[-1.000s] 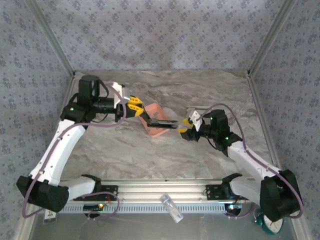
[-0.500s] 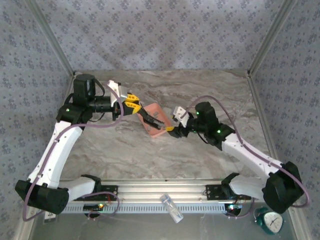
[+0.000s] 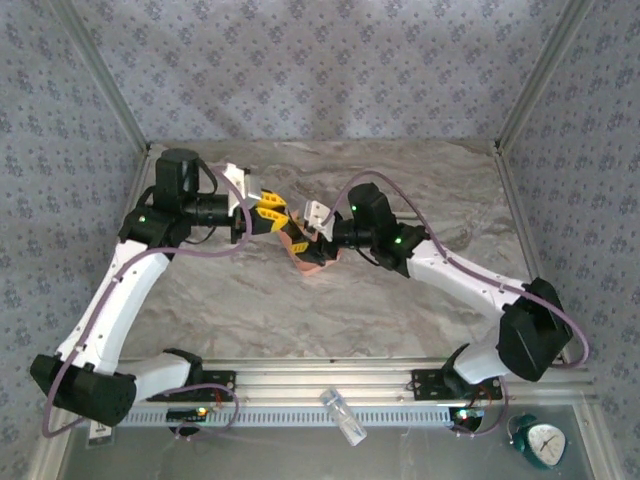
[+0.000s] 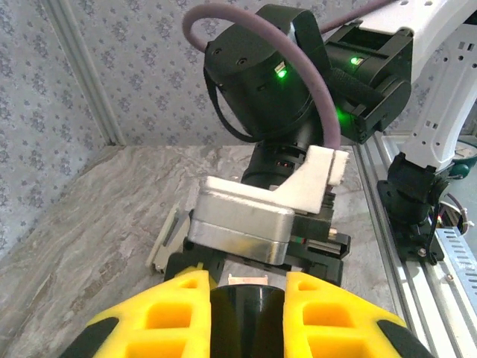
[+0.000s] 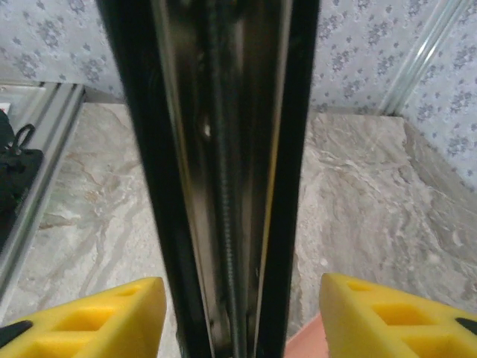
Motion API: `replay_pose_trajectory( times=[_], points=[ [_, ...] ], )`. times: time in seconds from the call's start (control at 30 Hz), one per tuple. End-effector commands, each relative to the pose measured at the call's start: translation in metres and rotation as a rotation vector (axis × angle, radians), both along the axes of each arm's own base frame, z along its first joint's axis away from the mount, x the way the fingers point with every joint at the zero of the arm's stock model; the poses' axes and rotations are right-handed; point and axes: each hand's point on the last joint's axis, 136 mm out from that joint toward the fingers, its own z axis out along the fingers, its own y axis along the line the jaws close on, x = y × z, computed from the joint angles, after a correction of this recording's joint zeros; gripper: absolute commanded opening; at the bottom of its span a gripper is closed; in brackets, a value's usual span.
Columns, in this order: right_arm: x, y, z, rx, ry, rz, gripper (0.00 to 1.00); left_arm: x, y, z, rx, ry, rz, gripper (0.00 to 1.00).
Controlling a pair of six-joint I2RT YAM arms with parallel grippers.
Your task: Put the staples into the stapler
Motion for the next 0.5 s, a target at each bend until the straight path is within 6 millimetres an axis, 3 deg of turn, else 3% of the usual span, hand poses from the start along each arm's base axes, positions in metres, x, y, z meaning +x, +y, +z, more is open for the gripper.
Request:
replay_pose_trajectory(
  times=[0.0,0.07,0.1,0.27,0.37,0.47],
  points=[
    [-0.007,0.009,0.029,0.098,-0.021,0.056,0.40,-0.009,-0.005,0.017,-0.055,-0.084,-0.068,0.00],
    [-0.005,0.006,0.027,0.094,-0.013,0.038,0.10,-0.006,-0.005,0.014,-0.052,-0.081,-0.056,0.00],
    [-0.004,0.004,0.026,0.091,-0.009,0.022,0.02,-0.004,-0.005,0.012,-0.048,-0.078,-0.042,0.03],
    [0.016,-0.025,0.007,0.022,0.096,-0.208,0.00,0.019,-0.001,0.001,-0.042,-0.031,0.096,0.52],
    [0.035,-0.057,-0.011,-0.035,0.215,-0.469,0.00,0.044,0.005,-0.008,-0.056,0.047,0.258,0.73],
    [0.045,-0.100,-0.033,-0.127,0.345,-0.754,0.00,0.072,0.019,-0.024,-0.084,0.157,0.467,0.83]
  ],
)
